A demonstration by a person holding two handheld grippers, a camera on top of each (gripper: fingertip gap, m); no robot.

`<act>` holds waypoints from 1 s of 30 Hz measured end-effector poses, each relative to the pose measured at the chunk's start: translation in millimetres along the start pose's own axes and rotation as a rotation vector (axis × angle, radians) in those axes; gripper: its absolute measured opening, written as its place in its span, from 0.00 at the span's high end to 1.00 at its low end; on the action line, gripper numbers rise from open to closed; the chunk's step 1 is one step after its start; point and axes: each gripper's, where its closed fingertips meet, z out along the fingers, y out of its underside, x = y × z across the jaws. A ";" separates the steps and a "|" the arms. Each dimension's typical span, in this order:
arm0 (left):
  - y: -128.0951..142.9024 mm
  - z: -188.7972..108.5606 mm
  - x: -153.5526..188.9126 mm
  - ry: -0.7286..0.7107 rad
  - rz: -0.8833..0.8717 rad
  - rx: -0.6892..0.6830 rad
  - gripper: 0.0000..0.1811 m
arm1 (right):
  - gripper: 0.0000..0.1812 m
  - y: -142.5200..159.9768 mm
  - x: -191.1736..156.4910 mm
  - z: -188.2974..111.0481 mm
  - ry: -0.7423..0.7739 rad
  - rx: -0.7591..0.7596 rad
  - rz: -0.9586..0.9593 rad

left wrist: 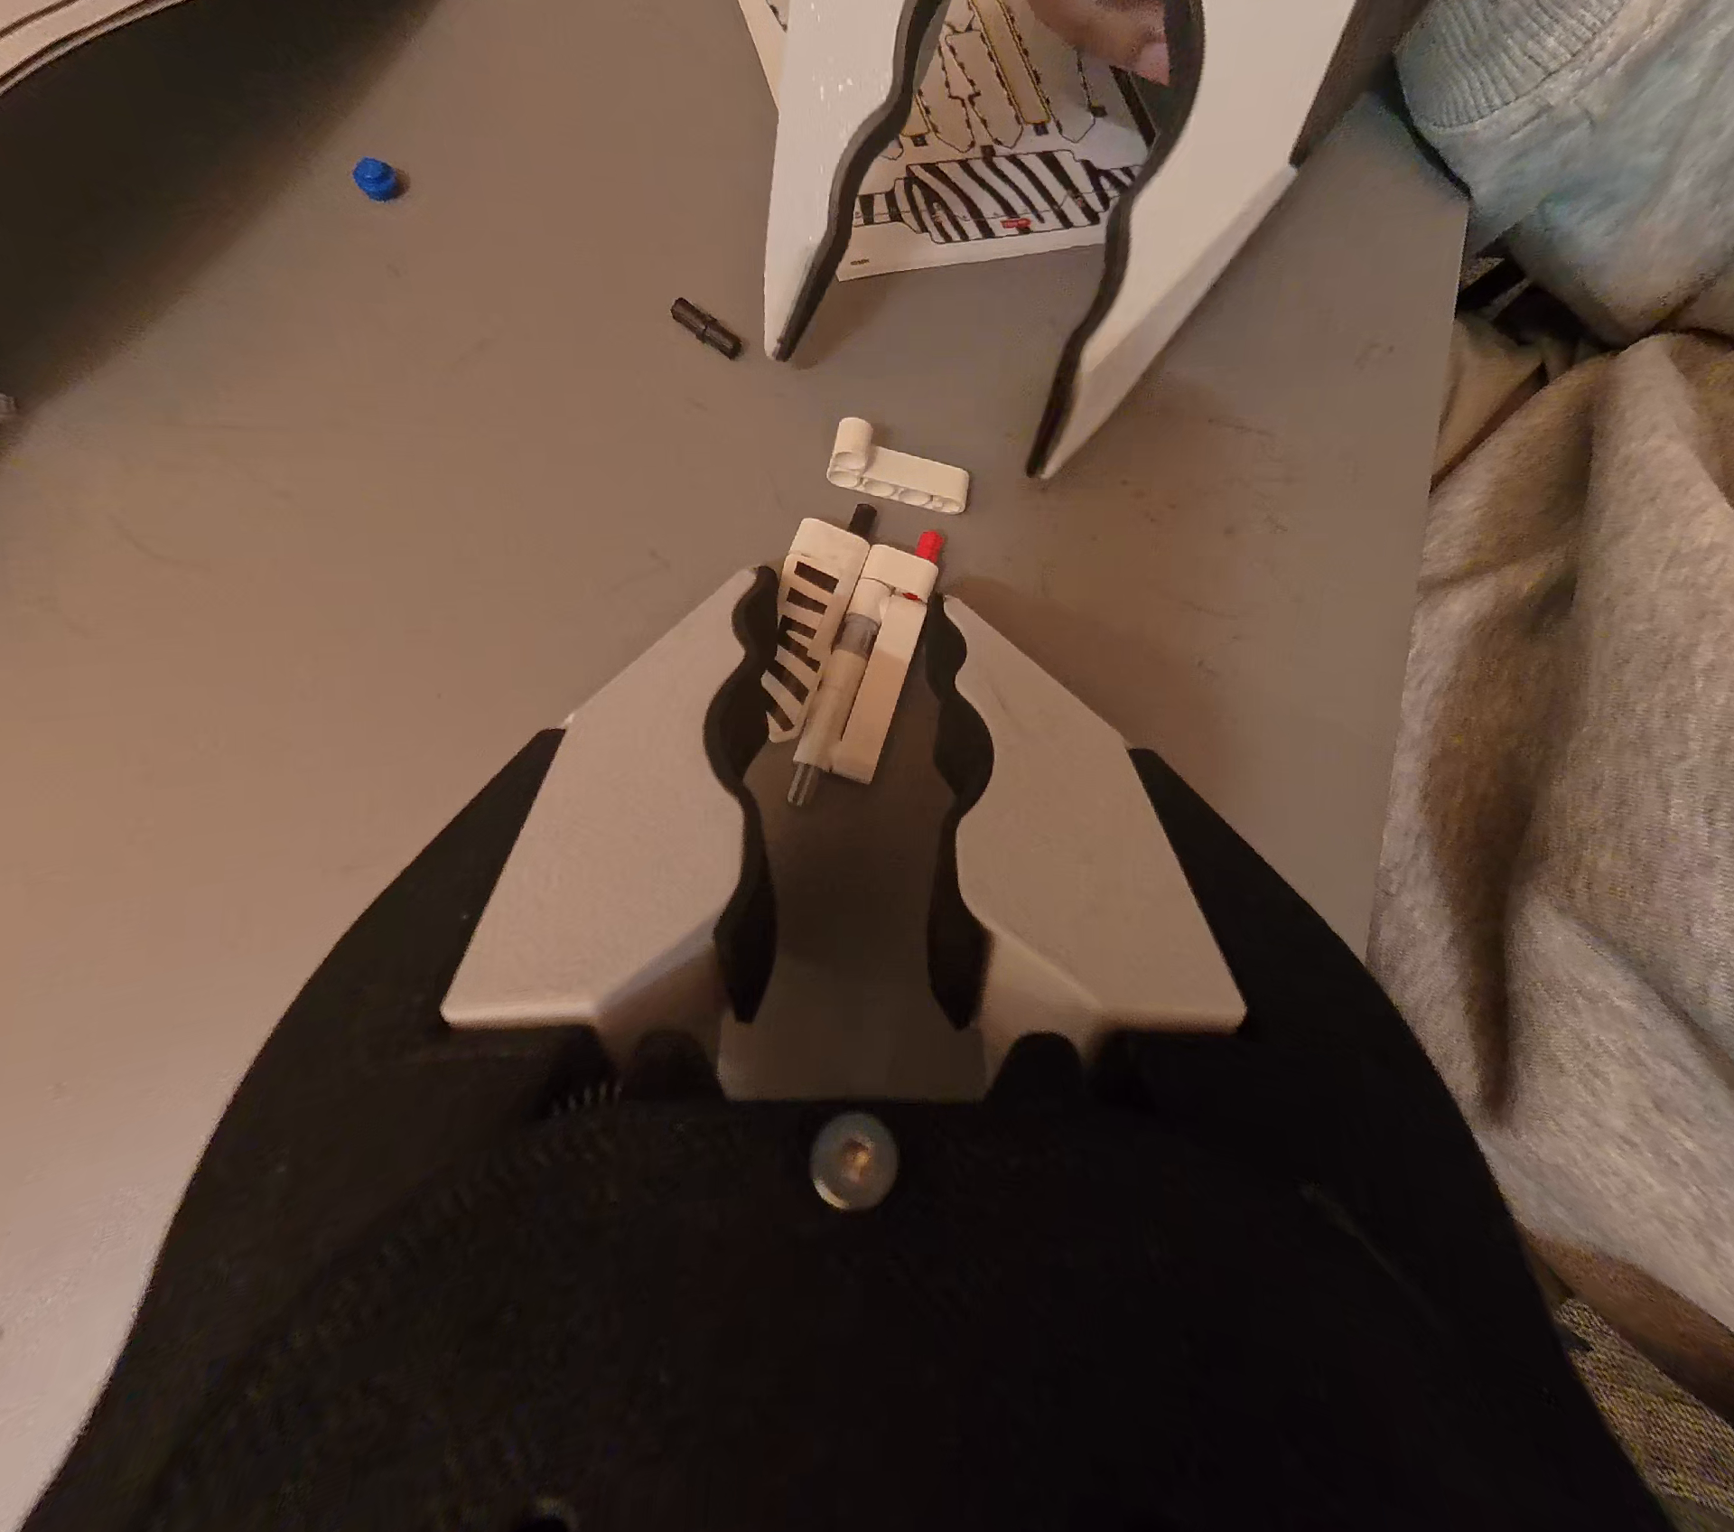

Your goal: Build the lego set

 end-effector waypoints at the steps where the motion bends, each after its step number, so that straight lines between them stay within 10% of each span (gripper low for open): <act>1: 0.0 0.1 0.0 0.001 -0.001 0.000 0.83 | 0.69 2.0 -2.4 2.1 -0.005 -0.021 -0.024; 11: 0.1 0.1 0.1 -0.003 0.002 -0.001 0.83 | 0.77 2.8 -10.0 11.0 0.007 -0.115 -0.225; 30: 0.2 0.4 -0.1 -0.013 0.010 -0.002 0.83 | 0.83 -1.2 -3.4 17.8 0.058 -0.057 -0.031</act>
